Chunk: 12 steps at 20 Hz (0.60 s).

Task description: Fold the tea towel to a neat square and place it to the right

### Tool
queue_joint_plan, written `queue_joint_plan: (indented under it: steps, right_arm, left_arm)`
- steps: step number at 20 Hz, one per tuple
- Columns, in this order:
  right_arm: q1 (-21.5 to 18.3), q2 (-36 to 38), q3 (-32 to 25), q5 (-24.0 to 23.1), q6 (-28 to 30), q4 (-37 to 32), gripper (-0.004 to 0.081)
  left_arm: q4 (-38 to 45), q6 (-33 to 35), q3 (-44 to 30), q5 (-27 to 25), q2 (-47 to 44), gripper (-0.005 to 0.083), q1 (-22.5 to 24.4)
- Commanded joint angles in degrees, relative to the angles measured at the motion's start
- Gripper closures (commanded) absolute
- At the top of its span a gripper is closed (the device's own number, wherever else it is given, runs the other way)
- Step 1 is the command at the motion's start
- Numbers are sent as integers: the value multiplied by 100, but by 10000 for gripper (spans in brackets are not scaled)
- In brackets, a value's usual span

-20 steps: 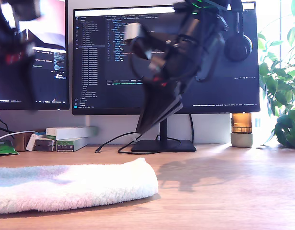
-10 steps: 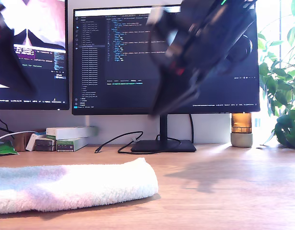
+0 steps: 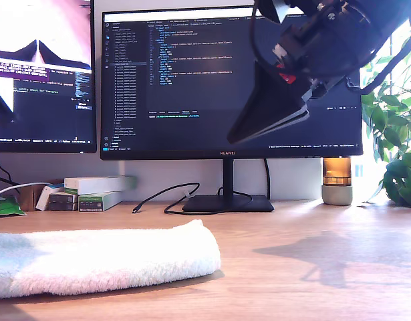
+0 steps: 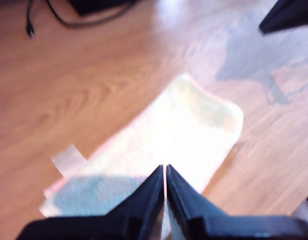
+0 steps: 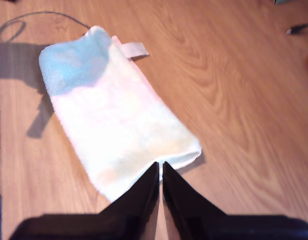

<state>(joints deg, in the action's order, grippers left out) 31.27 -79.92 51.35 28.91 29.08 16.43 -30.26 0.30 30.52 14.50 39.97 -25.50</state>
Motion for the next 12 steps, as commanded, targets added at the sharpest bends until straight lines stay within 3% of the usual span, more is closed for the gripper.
queue_joint_plan:
  steps: [1, 7, 12]
  right_arm:
    - [57, -240, -76, 140, 195, -42, 781]
    - [68, -1058, 284, 625, 269, -356, 781]
    - [212, -1679, 730, 824, 337, -308, 781]
  left_arm:
    - [13, -31, -74, 9, 234, 793, -2]
    - [68, -203, -39, 2, 1137, 793, 17]
    - [352, -334, -37, 4, 2055, 793, 326]
